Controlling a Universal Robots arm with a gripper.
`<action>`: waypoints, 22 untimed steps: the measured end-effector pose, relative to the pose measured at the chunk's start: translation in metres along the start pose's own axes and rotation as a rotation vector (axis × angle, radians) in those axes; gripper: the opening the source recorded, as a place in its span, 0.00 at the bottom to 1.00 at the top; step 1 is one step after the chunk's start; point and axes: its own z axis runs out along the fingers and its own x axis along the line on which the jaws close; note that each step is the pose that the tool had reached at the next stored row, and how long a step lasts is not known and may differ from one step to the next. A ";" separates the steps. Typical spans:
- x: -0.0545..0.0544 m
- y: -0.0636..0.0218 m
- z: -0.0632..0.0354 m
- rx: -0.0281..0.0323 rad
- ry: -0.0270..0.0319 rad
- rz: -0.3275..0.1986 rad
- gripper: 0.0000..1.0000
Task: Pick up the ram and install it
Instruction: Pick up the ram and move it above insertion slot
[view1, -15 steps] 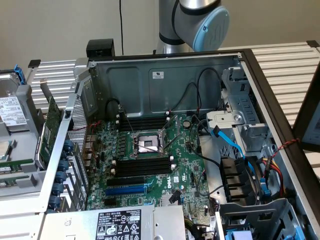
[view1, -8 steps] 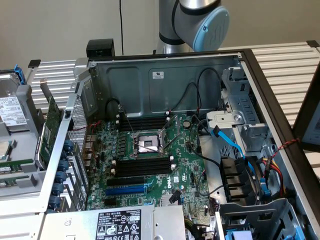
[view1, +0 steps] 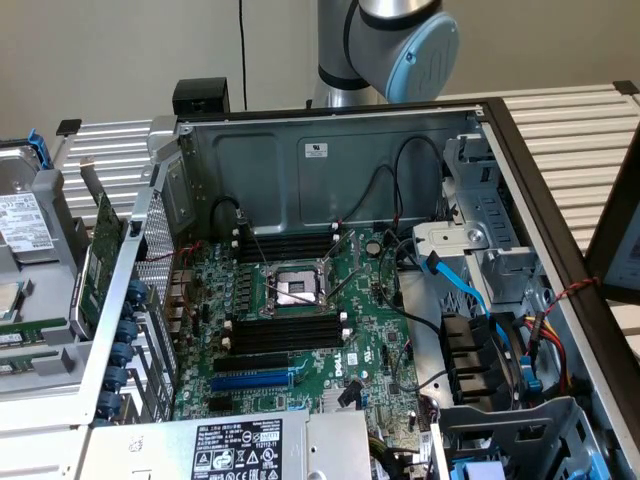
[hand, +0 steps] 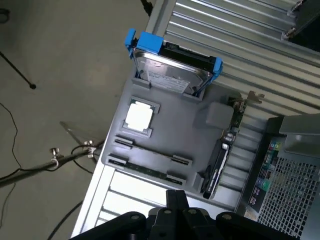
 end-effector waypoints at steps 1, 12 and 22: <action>0.000 0.0000 0.0000 -0.0004 0.0008 -0.018 0.11; 0.000 0.0000 0.0005 -0.0052 0.0093 -0.219 0.11; 0.000 0.0000 0.0009 -0.0094 0.0171 -0.401 0.11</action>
